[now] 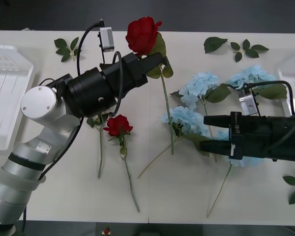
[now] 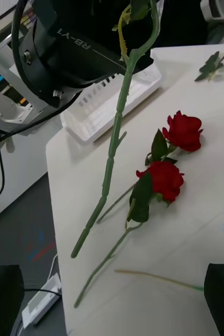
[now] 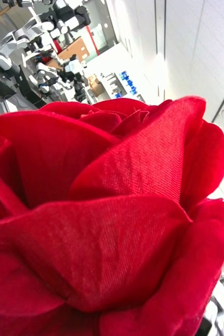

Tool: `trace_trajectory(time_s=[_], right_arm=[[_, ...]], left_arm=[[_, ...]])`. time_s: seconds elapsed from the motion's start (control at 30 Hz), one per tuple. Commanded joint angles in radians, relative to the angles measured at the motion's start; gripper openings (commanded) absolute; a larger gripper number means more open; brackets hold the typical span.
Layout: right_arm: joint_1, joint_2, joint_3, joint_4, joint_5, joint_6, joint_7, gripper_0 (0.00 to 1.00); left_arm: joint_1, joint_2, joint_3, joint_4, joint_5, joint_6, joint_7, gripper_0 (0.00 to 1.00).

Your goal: Put the red flowers into the right box and the blue flowers into the left box

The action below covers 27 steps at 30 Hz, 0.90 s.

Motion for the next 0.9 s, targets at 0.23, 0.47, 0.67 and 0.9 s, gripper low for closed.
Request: trace_trajectory(time_s=[0.23, 0.47, 0.67, 0.9], right_arm=[[-0.048, 0.211, 0.058, -0.027, 0.136, -0.086, 0.042, 1.0], [-0.068, 0.317, 0.059, -0.027, 0.194, -0.11, 0.026, 1.0], [-0.071, 0.341, 0.062, -0.027, 0.243, -0.113, 0.019, 0.65], [-0.073, 0.351, 0.079, -0.027, 0.243, -0.141, 0.006, 0.0]], left_arm=[[-0.04, -0.013, 0.021, -0.032, 0.008, -0.006, 0.027, 0.0], [-0.04, -0.011, 0.022, -0.032, 0.008, -0.008, 0.029, 0.0], [-0.04, -0.011, 0.022, -0.032, 0.008, -0.008, 0.032, 0.0], [-0.04, -0.011, 0.022, -0.031, 0.008, -0.008, 0.032, 0.0]])
